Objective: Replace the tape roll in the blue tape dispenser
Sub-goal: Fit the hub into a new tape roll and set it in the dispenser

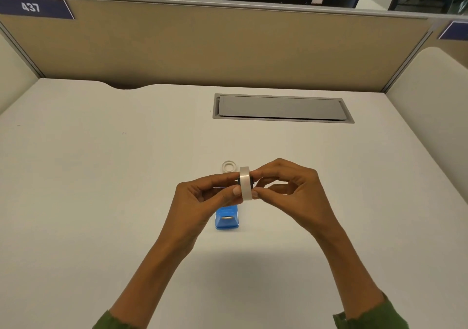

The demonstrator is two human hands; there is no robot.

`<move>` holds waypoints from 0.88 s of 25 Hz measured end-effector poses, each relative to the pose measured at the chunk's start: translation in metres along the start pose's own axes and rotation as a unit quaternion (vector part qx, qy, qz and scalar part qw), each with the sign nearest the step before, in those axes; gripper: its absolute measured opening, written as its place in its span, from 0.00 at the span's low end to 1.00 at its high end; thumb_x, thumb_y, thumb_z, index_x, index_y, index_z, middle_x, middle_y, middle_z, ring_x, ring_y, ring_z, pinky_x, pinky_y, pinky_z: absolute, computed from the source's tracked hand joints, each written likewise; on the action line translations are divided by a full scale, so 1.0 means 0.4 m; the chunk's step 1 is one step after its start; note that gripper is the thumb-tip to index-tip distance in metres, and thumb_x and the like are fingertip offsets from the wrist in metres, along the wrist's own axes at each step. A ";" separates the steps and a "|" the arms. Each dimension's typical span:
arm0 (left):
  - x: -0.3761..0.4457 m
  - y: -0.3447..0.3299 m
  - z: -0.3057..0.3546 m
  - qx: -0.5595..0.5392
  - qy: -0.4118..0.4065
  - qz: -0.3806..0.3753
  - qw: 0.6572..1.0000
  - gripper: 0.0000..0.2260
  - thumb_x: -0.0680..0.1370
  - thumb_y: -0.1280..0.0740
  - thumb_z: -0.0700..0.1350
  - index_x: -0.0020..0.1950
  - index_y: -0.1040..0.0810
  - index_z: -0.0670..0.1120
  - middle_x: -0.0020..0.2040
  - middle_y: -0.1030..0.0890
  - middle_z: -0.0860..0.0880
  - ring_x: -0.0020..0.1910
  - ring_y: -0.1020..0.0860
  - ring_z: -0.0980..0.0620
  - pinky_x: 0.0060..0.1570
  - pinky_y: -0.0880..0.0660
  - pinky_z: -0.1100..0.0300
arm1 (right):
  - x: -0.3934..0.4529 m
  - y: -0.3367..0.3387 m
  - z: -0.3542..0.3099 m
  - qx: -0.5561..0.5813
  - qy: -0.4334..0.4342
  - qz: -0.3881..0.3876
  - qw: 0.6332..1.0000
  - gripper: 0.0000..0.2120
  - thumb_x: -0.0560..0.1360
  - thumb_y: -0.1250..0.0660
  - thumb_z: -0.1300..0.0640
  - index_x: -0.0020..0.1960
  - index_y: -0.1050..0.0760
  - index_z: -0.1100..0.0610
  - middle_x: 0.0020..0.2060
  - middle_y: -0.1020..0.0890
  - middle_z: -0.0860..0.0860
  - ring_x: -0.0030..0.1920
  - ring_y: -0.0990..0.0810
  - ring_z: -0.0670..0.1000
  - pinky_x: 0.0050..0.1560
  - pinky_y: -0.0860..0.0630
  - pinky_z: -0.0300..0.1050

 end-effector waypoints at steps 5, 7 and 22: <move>0.013 0.031 -0.023 0.064 -0.017 0.018 0.998 0.12 0.69 0.27 0.39 0.51 0.18 0.48 0.42 0.14 0.50 0.44 0.16 0.52 0.50 0.22 0.64 | 0.014 -0.044 0.032 -0.085 0.025 -0.015 0.996 0.14 0.67 0.26 0.67 0.51 0.20 0.57 0.39 0.17 0.49 0.39 0.17 0.44 0.44 0.20 0.34; 0.024 0.040 -0.036 0.083 -0.022 0.029 0.996 0.11 0.69 0.27 0.39 0.50 0.17 0.48 0.42 0.14 0.52 0.42 0.16 0.53 0.48 0.21 0.66 | 0.022 -0.056 0.048 -0.107 0.028 -0.022 0.994 0.14 0.67 0.27 0.66 0.52 0.21 0.57 0.39 0.17 0.47 0.39 0.17 0.43 0.44 0.21 0.32; 0.072 0.101 -0.169 0.291 -0.047 0.103 0.950 0.18 0.70 0.27 0.45 0.58 0.23 0.55 0.58 0.28 0.51 0.57 0.28 0.57 0.51 0.30 0.67 | 0.055 -0.132 0.225 -0.210 -0.072 -0.001 0.975 0.11 0.61 0.27 0.50 0.41 0.22 0.50 0.46 0.20 0.44 0.52 0.28 0.48 0.49 0.35 0.48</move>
Point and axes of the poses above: each hand's wrist, its own x-axis towards the middle knuckle, its own y-axis out of the back of the hand, z = x × y, the point moved 5 cm from there along x, towards the middle knuckle
